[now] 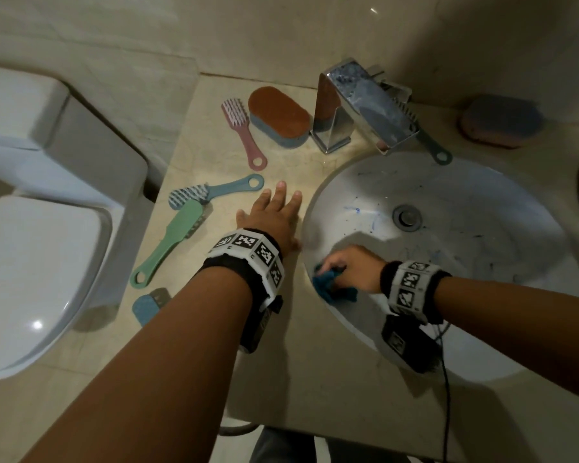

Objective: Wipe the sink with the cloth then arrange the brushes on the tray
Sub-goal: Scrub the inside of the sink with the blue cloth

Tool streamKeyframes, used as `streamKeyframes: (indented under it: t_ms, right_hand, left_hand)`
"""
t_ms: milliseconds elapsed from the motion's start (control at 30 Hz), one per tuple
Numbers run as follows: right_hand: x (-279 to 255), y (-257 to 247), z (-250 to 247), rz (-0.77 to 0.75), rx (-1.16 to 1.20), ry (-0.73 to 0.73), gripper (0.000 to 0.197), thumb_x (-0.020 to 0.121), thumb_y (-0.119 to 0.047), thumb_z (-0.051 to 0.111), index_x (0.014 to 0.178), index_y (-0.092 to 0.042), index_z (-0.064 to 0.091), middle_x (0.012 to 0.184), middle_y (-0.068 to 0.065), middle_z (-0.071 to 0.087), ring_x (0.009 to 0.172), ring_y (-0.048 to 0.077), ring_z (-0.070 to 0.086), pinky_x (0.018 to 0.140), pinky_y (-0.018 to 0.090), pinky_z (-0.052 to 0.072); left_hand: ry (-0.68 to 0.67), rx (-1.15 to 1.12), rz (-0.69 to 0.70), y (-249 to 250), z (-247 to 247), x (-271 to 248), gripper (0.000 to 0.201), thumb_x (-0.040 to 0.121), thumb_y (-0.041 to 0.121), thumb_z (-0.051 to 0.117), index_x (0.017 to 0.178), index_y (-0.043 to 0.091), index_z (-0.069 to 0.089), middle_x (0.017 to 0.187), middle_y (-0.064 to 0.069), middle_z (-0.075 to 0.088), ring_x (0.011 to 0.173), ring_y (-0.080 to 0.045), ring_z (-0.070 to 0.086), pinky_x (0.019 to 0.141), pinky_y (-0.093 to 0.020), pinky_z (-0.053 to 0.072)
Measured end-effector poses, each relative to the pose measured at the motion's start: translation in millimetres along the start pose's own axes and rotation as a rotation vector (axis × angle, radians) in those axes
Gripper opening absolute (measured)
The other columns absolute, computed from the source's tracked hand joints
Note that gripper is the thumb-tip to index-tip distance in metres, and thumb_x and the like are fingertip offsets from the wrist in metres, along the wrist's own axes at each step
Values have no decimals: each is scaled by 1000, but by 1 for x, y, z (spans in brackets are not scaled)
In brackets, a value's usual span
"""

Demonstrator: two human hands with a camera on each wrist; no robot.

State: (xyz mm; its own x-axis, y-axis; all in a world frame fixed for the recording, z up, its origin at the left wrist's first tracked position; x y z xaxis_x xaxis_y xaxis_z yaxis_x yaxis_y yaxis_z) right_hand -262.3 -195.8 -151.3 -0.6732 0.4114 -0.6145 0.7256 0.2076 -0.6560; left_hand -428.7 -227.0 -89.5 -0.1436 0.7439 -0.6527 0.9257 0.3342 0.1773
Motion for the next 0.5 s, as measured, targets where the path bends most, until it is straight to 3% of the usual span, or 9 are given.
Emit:
streamKeyframes:
  t_ms: [67, 133, 300, 400, 500]
  right_hand:
    - [-15, 3, 4, -18, -148, -133, 25, 81, -7, 66, 106, -8, 70, 108, 9, 68, 98, 24, 61, 91, 36, 50]
    - [-16, 3, 5, -37, -200, -160, 24, 83, -8, 64, 107, -7, 69, 109, 11, 67, 99, 25, 61, 91, 38, 50]
    - [24, 9, -14, -13, -142, 7, 19, 76, -11, 71, 95, -15, 69, 94, -1, 67, 87, 14, 60, 83, 29, 49]
    - [38, 17, -20, -9, -114, 162, 20, 75, -11, 74, 93, -14, 67, 95, 4, 65, 90, 20, 60, 82, 31, 49]
    - [28, 15, -13, -35, -166, 102, 22, 76, -12, 71, 98, -15, 67, 101, 4, 66, 95, 20, 60, 85, 31, 49]
  left_hand:
    - [2, 2, -1, 1, 0, 0, 89, 88, 40, 59, 148, 33, -6, 157, 5, -19, 146, -22, -9, 113, -59, 17]
    - [-1, 4, -1, 0, 0, 0, 89, 88, 40, 59, 148, 33, -7, 157, 5, -19, 146, -22, -9, 113, -59, 16]
    - [12, 2, 1, -1, 0, 1, 89, 88, 40, 59, 148, 33, -6, 157, 5, -19, 146, -22, -8, 113, -59, 17]
    - [9, 4, 6, -1, 0, 1, 88, 88, 40, 58, 148, 34, -6, 157, 6, -19, 146, -22, -8, 113, -58, 17]
    - [14, -1, 11, -1, 0, 1, 89, 88, 40, 58, 148, 34, -6, 157, 6, -19, 146, -22, -8, 113, -58, 17]
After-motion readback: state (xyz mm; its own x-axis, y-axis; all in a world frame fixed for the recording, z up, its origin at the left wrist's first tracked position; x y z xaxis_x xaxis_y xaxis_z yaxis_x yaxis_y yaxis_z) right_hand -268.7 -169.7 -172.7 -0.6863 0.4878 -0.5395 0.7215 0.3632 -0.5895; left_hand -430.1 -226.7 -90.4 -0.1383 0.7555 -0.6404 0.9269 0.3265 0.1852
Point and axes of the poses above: each hand's wrist, its own x-axis towards the middle knuckle, its own z-axis out of the palm, y = z × x, the point moved 3 cm from there along x, towards the middle knuckle
